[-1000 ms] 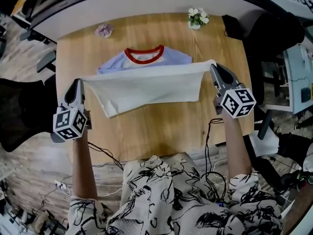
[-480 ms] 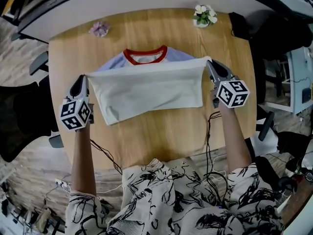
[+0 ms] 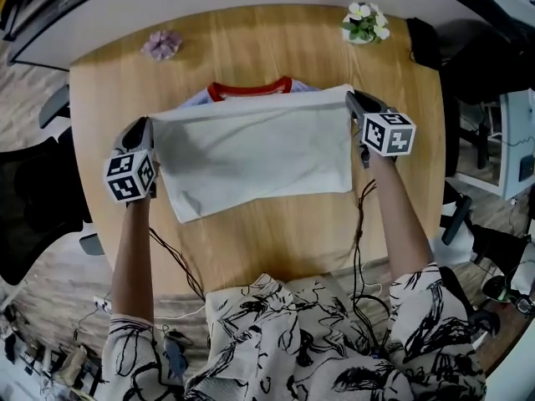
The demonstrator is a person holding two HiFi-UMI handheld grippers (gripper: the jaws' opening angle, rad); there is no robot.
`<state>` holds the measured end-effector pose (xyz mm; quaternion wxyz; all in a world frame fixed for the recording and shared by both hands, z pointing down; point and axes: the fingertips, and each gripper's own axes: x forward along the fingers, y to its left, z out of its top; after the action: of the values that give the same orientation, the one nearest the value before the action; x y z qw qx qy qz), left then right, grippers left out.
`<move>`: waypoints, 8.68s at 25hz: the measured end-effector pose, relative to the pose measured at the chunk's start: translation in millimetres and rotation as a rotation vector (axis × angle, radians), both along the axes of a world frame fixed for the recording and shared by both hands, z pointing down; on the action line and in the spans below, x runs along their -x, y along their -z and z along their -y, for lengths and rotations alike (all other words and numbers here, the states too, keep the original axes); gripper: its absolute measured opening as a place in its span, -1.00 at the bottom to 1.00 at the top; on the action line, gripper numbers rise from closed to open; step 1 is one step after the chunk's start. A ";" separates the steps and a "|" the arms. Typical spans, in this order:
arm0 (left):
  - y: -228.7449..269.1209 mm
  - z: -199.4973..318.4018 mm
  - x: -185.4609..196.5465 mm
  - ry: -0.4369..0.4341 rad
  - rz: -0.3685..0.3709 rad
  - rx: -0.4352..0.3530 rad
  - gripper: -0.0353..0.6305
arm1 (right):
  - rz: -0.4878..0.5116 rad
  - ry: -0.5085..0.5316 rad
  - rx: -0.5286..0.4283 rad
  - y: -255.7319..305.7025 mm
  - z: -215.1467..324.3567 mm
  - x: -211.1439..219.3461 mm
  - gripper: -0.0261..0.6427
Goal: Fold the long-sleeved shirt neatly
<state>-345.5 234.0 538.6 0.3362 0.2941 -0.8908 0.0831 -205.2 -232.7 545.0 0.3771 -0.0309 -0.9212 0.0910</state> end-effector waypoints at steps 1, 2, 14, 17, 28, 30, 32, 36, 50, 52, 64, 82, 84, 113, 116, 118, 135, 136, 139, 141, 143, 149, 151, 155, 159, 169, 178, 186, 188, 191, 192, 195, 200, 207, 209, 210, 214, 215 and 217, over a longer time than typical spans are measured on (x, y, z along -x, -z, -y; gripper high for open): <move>-6.0 0.9 3.4 0.000 -0.008 0.013 -0.78 | -0.024 0.003 -0.005 -7.4 0.8 2.8 -0.80; -11.5 1.3 5.5 0.000 -0.014 0.027 -0.78 | -0.045 0.005 -0.010 -14.0 1.2 4.6 -0.80; -17.6 10.5 7.8 -0.133 0.025 -0.028 -0.34 | -0.035 0.112 0.046 -28.9 -4.5 12.9 -0.36; 9.3 8.7 2.5 -0.311 0.157 0.022 -0.03 | 0.066 0.297 -0.013 2.8 -7.9 13.5 -0.04; -23.1 17.7 -13.3 -1.064 0.277 0.612 -0.25 | -0.056 1.082 -0.606 -18.8 -33.3 13.0 -0.23; -28.7 21.5 -15.8 -1.126 0.252 0.636 -0.27 | -0.104 1.167 -0.640 -28.6 -34.0 7.3 -0.24; -34.1 23.7 -18.7 -1.181 0.232 0.660 -0.31 | -0.134 1.232 -0.667 -35.8 -34.7 3.5 -0.30; -38.9 27.4 -16.1 -1.201 0.188 0.659 -0.63 | -0.131 1.234 -0.682 -31.7 -32.3 8.7 -0.64; -46.3 31.7 23.0 -0.825 -0.162 0.361 -0.82 | -0.249 0.715 -0.069 -37.4 -7.1 43.7 -0.77; -47.7 34.3 24.4 -0.825 -0.155 0.368 -0.82 | -0.254 0.667 -0.053 -39.0 -5.1 47.5 -0.72; 14.8 -21.0 19.2 -0.411 0.058 0.177 -0.23 | -0.018 0.272 -0.005 19.4 40.2 8.1 -0.34; -19.7 -54.3 -264.9 -0.247 -0.282 0.019 -0.16 | -0.132 0.192 0.110 -2.2 -79.8 -225.8 0.10; -25.9 -51.4 -274.0 -0.232 -0.283 0.028 -0.16 | -0.138 0.146 0.116 -10.1 -76.3 -235.0 0.10; -13.9 -83.1 -249.5 -0.098 -0.277 0.066 -0.82 | -0.153 0.200 0.039 -9.0 -68.9 -261.6 -0.88; -23.6 -83.3 -248.7 -0.078 -0.296 0.084 -0.82 | -0.185 0.227 0.025 -20.5 -77.0 -265.2 -0.88; -35.7 -83.7 -251.8 -0.074 -0.330 0.102 -0.82 | -0.202 0.206 0.022 -27.8 -75.4 -268.3 -0.88; -36.8 -39.5 -174.9 -0.167 -0.312 0.067 -0.74 | -0.151 0.285 -0.015 -22.4 -121.6 -232.2 -0.56; -41.6 -40.1 -173.1 -0.169 -0.302 0.107 -0.88 | -0.166 0.283 -0.021 -27.8 -119.9 -235.1 -0.56; -48.4 -52.0 -164.2 -0.124 -0.255 0.189 -0.87 | -0.186 0.281 -0.031 -36.1 -117.8 -239.8 -0.57; -48.1 -62.8 -158.0 -0.071 -0.227 0.223 -0.87 | -0.186 0.288 -0.041 -37.1 -117.8 -240.1 -0.59; -43.8 -67.1 -153.2 -0.052 -0.184 0.224 -0.87 | -0.185 0.289 -0.043 -37.5 -117.2 -239.4 -0.60; -24.8 -40.8 -153.9 -0.099 -0.211 0.057 -0.48 | -0.192 0.300 -0.037 -37.9 -119.0 -238.6 -0.57; -35.9 -39.0 -153.7 -0.113 -0.233 0.087 -0.51 | -0.194 0.294 -0.036 -37.9 -118.3 -239.9 -0.57; -44.0 -36.3 -152.6 -0.145 -0.239 0.126 -0.87 | -0.196 0.300 -0.039 -38.6 -120.4 -240.6 -0.56; -34.7 -48.0 -137.5 -0.110 -0.208 0.143 -0.87 | -0.200 0.302 -0.046 -37.7 -120.7 -241.2 -0.56; -6.0 -72.4 -128.7 0.018 -0.123 0.030 -0.59 | -0.138 0.302 -0.005 -20.6 -124.1 -240.2 -0.41; 146.5 -85.8 -204.9 0.115 0.229 -0.100 -0.88 | 0.358 0.106 0.056 127.2 -73.6 -229.9 -0.84; 268.1 -73.0 -274.8 0.145 0.494 -0.201 -0.88 | 0.685 0.025 0.045 233.4 -42.3 -239.5 -0.90; 296.4 -76.6 -286.0 0.169 0.553 -0.243 -0.88 | 0.768 0.032 -0.006 263.0 -41.8 -246.7 -0.90; 333.6 -84.3 -299.9 0.176 0.647 -0.283 -0.88 | 0.890 0.054 -0.097 313.1 -47.2 -262.4 -0.90; 344.1 -85.2 -303.5 0.164 0.679 -0.288 -0.88 | 0.922 0.063 -0.122 329.2 -50.3 -268.2 -0.90; 365.8 -86.6 -312.4 0.131 0.735 -0.301 -0.88 | 0.999 0.086 -0.195 372.9 -61.3 -286.3 -0.90; 366.6 -102.1 -318.2 0.168 0.696 -0.384 -0.88 | 1.077 -0.037 -0.104 413.1 -68.4 -313.7 -0.90; 361.6 -136.0 -336.3 0.159 0.664 -0.417 -0.88 | 1.012 -0.110 -0.113 411.9 -103.9 -354.5 -0.90; 362.3 -143.4 -340.6 0.143 0.660 -0.436 -0.88 | 1.001 -0.120 -0.143 412.8 -115.4 -366.3 -0.90; 363.0 -146.4 -343.2 0.134 0.659 -0.442 -0.88 | 0.996 -0.123 -0.156 413.5 -120.8 -372.1 -0.90; 368.4 -154.7 -354.5 0.090 0.653 -0.441 -0.88 | 0.946 -0.153 -0.220 417.7 -135.2 -392.5 -0.90; 369.5 -155.8 -356.6 0.081 0.653 -0.435 -0.88 | 0.933 -0.167 -0.235 419.3 -137.2 -397.8 -0.90; 370.8 -155.6 -361.2 0.061 0.653 -0.426 -0.88 | 0.922 -0.193 -0.251 423.2 -141.1 -408.7 -0.90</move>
<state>15.6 389.6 167.7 -0.0311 0.2890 -0.9565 -0.0246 203.5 -91.7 121.8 -0.0794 0.0633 -0.9948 -0.0093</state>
